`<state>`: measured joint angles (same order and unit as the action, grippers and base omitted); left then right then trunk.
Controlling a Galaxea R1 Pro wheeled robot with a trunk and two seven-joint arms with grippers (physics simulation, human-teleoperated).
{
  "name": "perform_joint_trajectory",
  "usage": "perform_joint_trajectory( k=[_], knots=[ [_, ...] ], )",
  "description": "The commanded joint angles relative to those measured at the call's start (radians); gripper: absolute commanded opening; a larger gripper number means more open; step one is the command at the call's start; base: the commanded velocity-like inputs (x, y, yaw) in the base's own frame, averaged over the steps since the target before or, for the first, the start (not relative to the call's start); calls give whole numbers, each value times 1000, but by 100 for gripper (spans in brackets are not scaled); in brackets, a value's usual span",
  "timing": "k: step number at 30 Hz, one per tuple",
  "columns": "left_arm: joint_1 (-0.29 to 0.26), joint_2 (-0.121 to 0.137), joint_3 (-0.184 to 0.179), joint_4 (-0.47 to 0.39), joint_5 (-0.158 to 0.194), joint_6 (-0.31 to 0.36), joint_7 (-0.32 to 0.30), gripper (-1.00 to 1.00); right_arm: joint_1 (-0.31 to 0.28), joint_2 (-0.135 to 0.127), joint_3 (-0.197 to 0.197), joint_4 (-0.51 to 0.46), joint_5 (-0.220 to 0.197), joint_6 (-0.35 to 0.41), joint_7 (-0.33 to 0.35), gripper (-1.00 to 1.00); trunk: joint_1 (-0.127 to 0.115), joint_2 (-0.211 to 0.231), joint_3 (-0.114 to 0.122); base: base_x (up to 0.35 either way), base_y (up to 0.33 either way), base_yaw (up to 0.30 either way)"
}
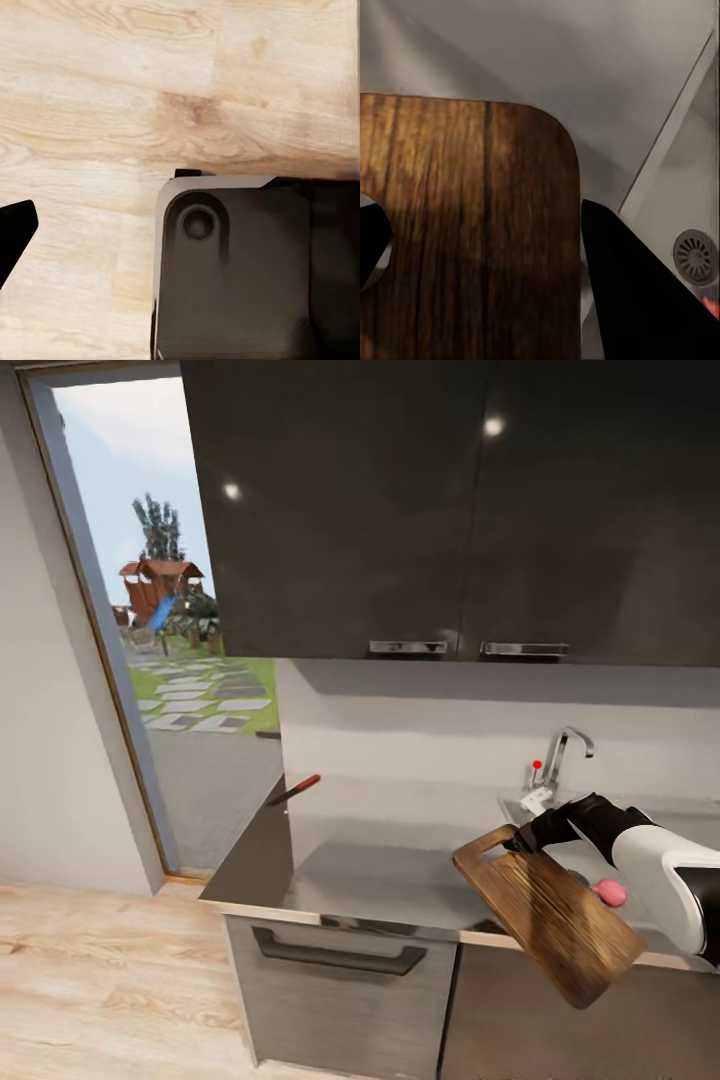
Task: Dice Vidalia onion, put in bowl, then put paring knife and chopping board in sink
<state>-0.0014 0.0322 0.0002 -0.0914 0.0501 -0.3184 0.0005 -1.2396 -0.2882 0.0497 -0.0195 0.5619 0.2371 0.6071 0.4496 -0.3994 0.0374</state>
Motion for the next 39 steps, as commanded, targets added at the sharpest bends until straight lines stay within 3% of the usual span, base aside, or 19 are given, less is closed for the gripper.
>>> perform_joint_trajectory(
  k=[1,9,27,39],
  knots=[
    [0,0,-1,10,5,-3,0,100,0,0,4,-2,-5,7,1,-100,0,-1,1,0,0,-214],
    [0,0,-1,147,5,-2,0,100,0,3,4,-2,-5,7,1,-100,0,-1,10,0,0,-214],
    [0,0,0,151,4,-4,0,100,0,3,4,-2,-5,7,2,-100,0,-1,31,0,0,-214],
    [0,0,1,151,4,-4,0,100,0,4,4,-2,-5,7,2,-100,0,-1,32,0,0,-24]
  ],
)
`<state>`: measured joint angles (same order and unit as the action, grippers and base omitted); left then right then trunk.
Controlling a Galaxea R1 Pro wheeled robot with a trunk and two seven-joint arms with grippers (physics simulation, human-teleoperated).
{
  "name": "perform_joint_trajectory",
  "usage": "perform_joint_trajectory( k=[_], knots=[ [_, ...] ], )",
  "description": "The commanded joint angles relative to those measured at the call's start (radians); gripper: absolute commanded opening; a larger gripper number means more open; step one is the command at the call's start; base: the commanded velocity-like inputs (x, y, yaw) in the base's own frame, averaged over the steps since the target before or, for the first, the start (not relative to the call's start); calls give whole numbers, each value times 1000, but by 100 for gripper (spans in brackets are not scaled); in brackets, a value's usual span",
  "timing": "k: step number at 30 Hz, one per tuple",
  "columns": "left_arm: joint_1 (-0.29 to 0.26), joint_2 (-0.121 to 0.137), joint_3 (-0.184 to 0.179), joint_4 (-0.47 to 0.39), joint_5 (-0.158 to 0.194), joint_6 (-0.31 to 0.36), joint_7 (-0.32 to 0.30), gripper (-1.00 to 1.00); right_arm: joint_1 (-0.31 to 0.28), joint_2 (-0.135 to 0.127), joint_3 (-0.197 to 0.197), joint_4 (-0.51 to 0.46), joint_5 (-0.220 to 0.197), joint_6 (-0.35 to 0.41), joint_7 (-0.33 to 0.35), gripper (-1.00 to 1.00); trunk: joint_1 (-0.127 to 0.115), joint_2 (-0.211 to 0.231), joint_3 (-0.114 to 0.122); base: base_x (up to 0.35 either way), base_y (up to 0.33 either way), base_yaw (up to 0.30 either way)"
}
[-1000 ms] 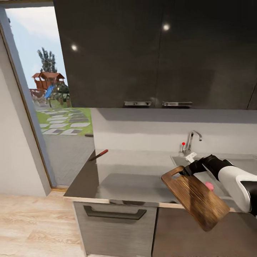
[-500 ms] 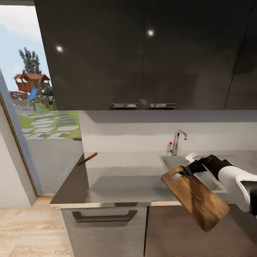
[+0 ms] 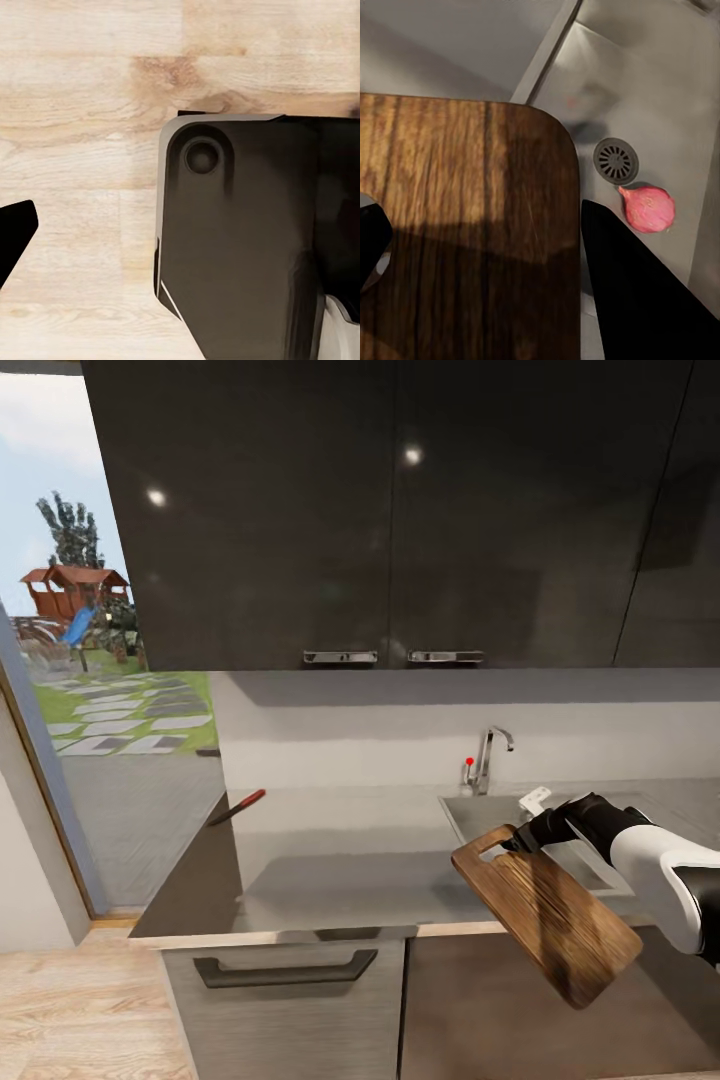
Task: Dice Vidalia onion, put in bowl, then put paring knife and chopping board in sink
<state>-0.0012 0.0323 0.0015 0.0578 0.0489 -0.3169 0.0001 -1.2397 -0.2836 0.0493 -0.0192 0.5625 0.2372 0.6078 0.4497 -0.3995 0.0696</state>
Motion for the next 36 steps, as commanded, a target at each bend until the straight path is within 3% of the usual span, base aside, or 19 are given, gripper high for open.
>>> perform_joint_trajectory(
  k=[1,10,13,21,23,24,27,31,32,36],
  knots=[
    [0,0,0,2,5,-5,0,100,0,0,4,-1,-6,7,1,-100,0,0,0,0,0,0],
    [0,-12,-3,-2,5,-6,0,100,0,3,4,-1,-7,7,1,-100,0,0,0,0,0,0],
    [7,-16,-3,-72,4,-4,1,100,0,3,4,-1,-7,7,1,-100,0,0,0,0,0,0],
    [267,-23,-3,-563,5,-3,1,100,0,5,4,-1,-7,7,1,-100,0,0,0,0,0,0],
    [347,-30,-3,-704,6,-2,1,100,0,5,4,-1,-7,6,1,-100,0,0,0,0,0,0],
    [389,-38,-3,-815,6,-1,1,100,0,8,4,-1,-7,7,1,-100,0,0,0,0,0,0],
    [435,-56,-1,-986,7,1,1,100,0,14,4,-1,-7,6,0,-100,0,0,0,0,0,0],
    [446,-63,0,-995,7,1,1,100,0,16,4,-1,-7,6,-1,-100,0,0,0,0,0,0],
    [448,-67,6,-891,6,1,1,100,0,17,4,-1,-7,5,-2,-100,0,0,0,0,0,0],
    [446,-70,8,-717,6,0,0,100,0,17,4,-1,-7,5,-2,-100,0,0,0,0,0,0]
  ],
)
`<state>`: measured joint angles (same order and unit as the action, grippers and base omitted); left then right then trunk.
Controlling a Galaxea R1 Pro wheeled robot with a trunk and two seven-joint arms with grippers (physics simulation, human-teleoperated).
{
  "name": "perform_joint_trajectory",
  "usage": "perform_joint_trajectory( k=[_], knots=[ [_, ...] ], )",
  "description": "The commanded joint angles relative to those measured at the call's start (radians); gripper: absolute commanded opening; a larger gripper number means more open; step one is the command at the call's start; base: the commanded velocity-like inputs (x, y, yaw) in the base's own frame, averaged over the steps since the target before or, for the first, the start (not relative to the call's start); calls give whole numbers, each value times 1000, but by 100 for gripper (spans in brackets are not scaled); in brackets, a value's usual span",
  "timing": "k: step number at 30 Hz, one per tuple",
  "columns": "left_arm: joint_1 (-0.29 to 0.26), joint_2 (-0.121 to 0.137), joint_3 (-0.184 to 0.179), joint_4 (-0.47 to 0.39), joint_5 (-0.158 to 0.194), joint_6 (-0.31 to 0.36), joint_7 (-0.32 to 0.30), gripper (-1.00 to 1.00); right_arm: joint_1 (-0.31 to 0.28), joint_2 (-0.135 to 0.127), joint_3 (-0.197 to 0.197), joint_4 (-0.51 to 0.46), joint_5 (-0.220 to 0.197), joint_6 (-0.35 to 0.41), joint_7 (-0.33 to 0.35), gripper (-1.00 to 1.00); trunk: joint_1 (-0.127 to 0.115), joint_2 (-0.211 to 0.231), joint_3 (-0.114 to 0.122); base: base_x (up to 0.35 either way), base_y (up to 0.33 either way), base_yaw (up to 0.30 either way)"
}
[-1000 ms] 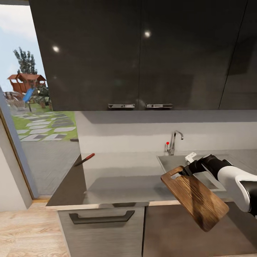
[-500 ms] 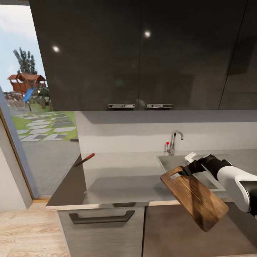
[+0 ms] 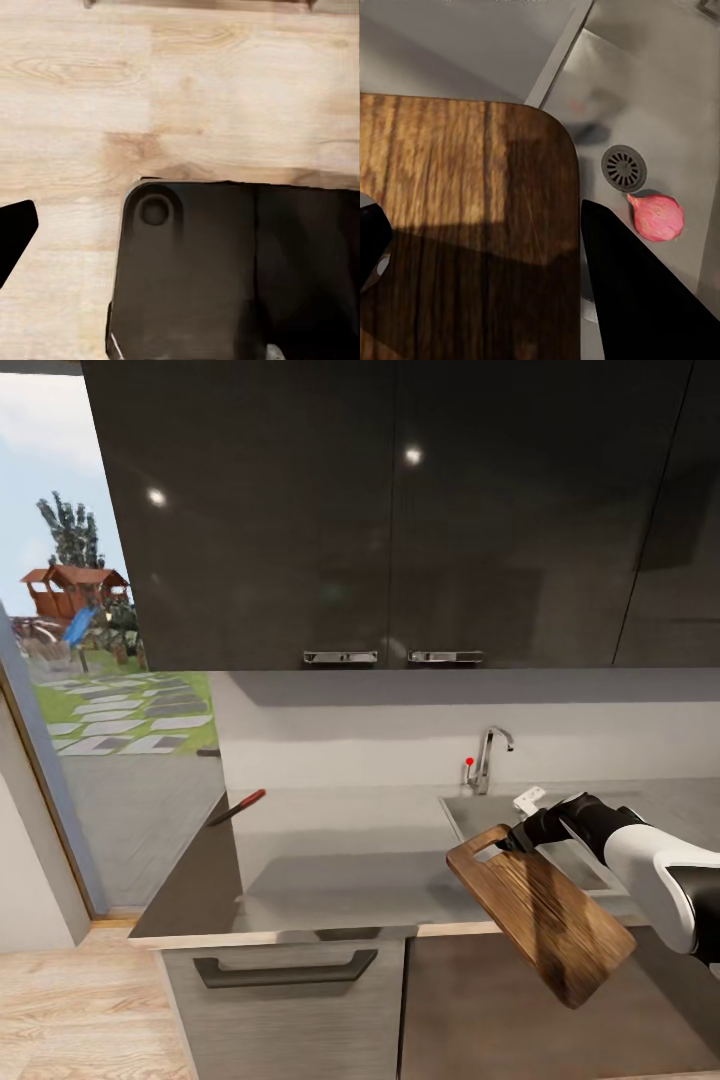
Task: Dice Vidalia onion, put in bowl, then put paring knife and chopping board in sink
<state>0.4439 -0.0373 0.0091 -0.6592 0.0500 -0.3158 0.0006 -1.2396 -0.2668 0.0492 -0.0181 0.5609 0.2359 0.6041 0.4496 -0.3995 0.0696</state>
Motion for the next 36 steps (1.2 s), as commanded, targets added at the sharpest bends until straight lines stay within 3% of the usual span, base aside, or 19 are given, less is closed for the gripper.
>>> perform_joint_trajectory(
  k=[1,3,4,5,9,13,18,22,23,24,27,33,36],
  knots=[
    [0,-1,1,64,5,-1,0,100,0,0,4,-2,-6,6,2,-100,0,-1,0,0,0,0],
    [-1,-3,1,179,4,-2,0,100,0,1,4,-2,-6,6,2,-100,0,-1,0,0,0,0],
    [-2,-5,2,285,5,-3,0,100,0,1,4,-1,-6,6,2,-100,0,-1,0,0,0,0],
    [-3,-2,2,303,5,-3,1,100,0,2,4,-1,-6,6,3,-100,0,-1,0,0,0,0],
    [-2,27,2,326,4,-4,1,100,0,11,4,0,-6,6,3,-100,0,-1,0,0,0,0],
    [-5,76,2,331,3,-5,0,100,0,19,4,0,-6,6,2,-100,0,-1,0,0,0,0],
    [-10,90,1,334,4,-4,1,100,0,21,4,0,-6,6,-4,-100,0,-1,0,0,0,0],
    [-11,81,0,358,7,-2,-4,100,0,21,4,0,-6,6,-7,-100,0,-1,0,0,0,0],
    [-11,50,0,380,8,-2,-3,100,0,21,4,0,-6,6,-7,-100,0,-1,0,0,0,0],
    [-11,34,0,386,7,-3,-2,100,0,21,4,0,-6,6,-7,-100,0,-1,0,0,0,0],
    [-11,12,-1,392,7,-5,-2,100,0,21,4,0,-6,6,-7,-100,0,-1,0,0,0,0],
    [-11,5,-1,386,5,-8,-7,100,0,21,4,0,-6,6,-7,-100,0,-1,0,0,0,0],
    [-13,8,-1,328,3,-10,-7,100,0,21,4,0,-6,6,-7,-100,0,-1,0,0,0,0]
  ],
)
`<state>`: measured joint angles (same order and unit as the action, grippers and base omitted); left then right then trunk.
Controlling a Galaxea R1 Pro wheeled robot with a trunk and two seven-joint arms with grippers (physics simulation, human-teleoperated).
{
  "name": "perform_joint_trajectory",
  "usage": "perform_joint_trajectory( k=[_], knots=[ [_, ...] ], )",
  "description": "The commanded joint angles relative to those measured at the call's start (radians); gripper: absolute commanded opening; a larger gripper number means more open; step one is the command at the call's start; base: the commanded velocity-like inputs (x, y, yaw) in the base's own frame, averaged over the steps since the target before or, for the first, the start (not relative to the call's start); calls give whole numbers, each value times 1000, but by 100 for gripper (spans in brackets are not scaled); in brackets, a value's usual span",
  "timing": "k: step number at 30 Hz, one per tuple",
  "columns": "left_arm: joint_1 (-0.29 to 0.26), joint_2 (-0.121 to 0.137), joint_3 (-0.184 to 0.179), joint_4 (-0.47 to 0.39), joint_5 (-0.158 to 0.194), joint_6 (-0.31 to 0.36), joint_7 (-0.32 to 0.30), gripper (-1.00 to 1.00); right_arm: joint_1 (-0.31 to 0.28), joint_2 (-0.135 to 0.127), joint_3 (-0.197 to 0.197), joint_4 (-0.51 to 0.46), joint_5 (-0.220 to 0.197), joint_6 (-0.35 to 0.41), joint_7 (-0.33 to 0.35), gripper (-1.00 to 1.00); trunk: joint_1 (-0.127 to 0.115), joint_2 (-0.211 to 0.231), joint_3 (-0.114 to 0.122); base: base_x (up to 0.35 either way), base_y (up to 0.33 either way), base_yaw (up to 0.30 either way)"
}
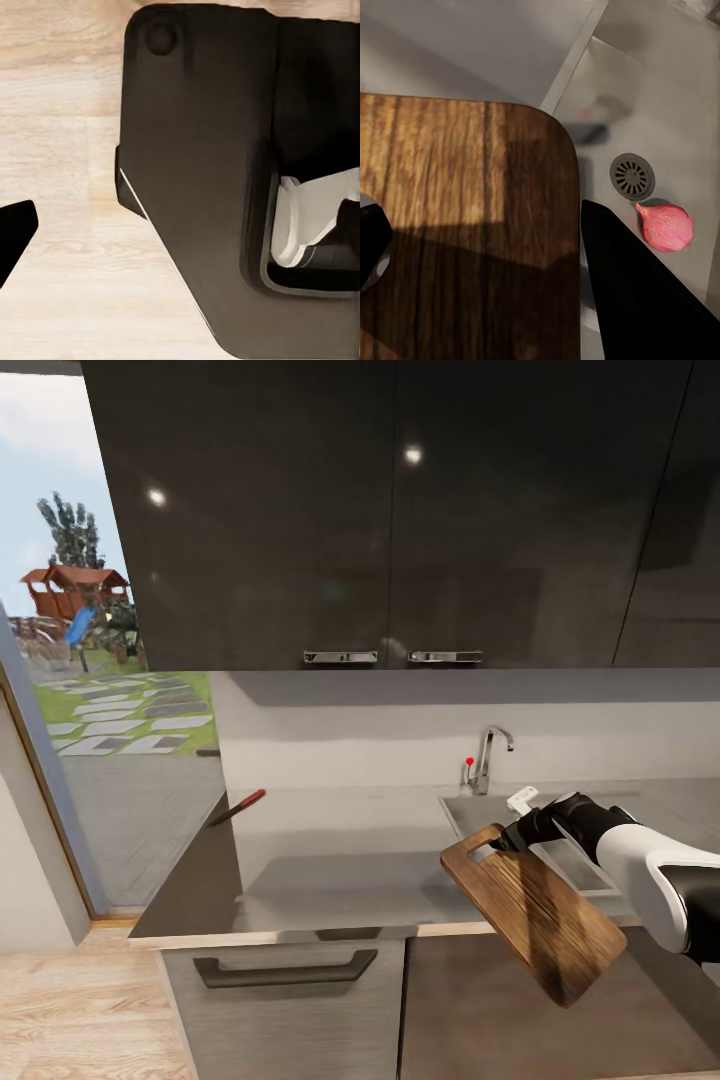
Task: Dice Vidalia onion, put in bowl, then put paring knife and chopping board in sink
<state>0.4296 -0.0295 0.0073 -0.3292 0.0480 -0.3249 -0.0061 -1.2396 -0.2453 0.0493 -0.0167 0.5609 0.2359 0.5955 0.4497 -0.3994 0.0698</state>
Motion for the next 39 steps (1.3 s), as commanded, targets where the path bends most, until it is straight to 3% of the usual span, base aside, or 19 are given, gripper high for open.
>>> perform_joint_trajectory(
  k=[1,4,10,19,27,39],
  knots=[
    [0,0,0,-47,6,-1,1,100,0,0,4,-2,-6,6,1,-100,0,-1,0,0,0,0],
    [-1,3,-5,-191,7,1,4,100,0,1,4,-2,-6,6,1,-100,0,-1,0,0,0,0],
    [-2,1,-9,-276,9,-1,3,100,0,1,4,-2,-6,7,1,-100,0,-1,0,0,0,0],
    [-2,2,-7,-251,7,-15,-3,100,0,17,4,-2,-6,26,3,-100,0,-1,0,0,44,-45],
    [-2,1,-4,-218,8,-59,-3,100,0,20,4,-2,-6,29,2,-100,0,-1,6,0,269,-242],
    [-2,1,-4,-210,6,-65,-3,100,0,20,4,-3,-6,30,1,-100,0,-1,17,0,219,-260]
  ],
)
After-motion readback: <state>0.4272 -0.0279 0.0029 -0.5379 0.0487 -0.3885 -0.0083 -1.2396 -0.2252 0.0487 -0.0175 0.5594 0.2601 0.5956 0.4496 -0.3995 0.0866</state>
